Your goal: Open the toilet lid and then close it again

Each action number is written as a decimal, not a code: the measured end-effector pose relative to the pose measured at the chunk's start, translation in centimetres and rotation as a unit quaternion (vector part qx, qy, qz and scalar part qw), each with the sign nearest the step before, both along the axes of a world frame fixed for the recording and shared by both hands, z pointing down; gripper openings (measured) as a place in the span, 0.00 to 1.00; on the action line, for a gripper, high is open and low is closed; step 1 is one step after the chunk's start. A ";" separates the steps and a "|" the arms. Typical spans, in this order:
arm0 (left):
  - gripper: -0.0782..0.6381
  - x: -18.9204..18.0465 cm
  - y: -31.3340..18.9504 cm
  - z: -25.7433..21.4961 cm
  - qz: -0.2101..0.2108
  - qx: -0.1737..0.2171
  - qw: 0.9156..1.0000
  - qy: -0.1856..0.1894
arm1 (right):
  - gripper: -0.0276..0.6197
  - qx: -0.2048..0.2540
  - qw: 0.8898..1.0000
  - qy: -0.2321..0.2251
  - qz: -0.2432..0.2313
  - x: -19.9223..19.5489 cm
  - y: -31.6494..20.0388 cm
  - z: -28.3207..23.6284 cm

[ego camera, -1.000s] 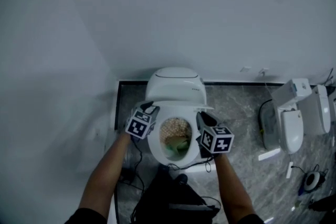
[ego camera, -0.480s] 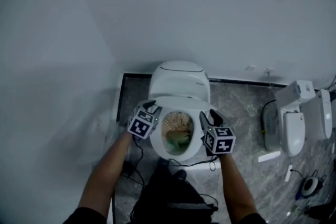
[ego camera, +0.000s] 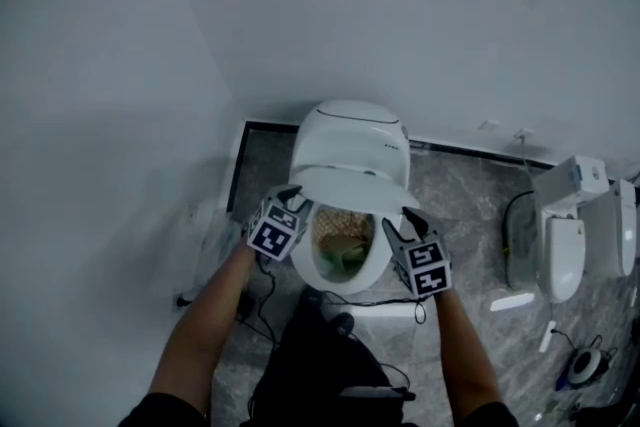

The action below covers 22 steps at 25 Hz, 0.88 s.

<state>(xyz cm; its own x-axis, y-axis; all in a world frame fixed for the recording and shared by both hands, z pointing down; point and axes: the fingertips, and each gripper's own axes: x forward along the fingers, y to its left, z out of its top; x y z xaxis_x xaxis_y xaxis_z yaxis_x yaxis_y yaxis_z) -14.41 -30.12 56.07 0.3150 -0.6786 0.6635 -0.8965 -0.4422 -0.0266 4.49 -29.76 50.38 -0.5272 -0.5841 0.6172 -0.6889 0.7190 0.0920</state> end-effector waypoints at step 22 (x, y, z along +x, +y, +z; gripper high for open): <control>0.27 0.8 9.5 4.1 -0.077 -0.057 0.992 0.082 | 0.28 -0.021 0.988 0.084 -0.129 0.4 5.9 5.8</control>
